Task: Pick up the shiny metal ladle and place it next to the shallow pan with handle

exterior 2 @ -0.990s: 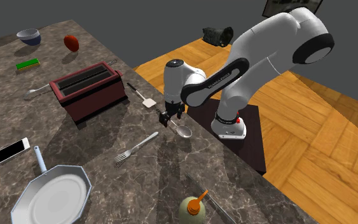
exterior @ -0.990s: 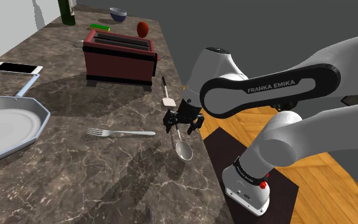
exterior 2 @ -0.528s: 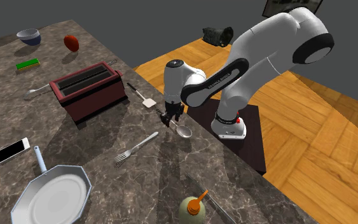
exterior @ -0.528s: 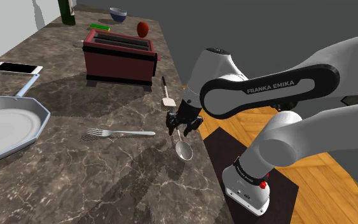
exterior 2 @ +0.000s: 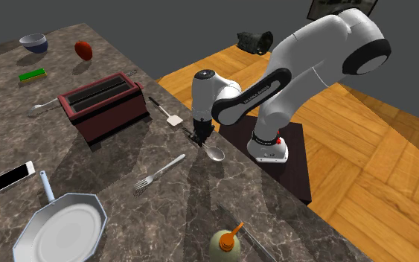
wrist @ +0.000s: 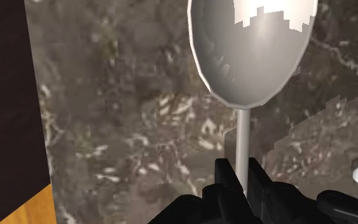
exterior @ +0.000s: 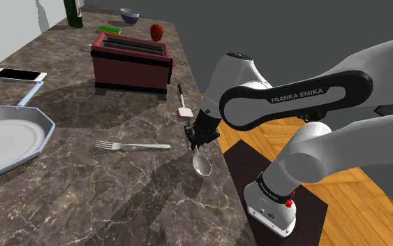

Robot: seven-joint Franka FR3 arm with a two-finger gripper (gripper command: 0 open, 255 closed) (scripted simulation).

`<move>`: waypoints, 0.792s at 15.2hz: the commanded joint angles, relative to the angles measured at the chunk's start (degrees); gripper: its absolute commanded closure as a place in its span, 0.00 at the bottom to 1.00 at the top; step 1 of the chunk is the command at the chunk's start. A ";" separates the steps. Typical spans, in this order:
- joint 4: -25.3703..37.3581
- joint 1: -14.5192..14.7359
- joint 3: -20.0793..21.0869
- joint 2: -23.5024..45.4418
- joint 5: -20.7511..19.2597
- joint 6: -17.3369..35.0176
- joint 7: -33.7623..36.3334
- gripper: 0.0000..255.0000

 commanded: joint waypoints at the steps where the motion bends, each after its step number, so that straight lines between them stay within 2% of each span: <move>1: -0.01 0.00 0.00 0.01 0.00 0.01 0.00 1.00; 12: 5.00 -0.79 -3.08 -6.78 -3.43 -11.64 1.40 1.00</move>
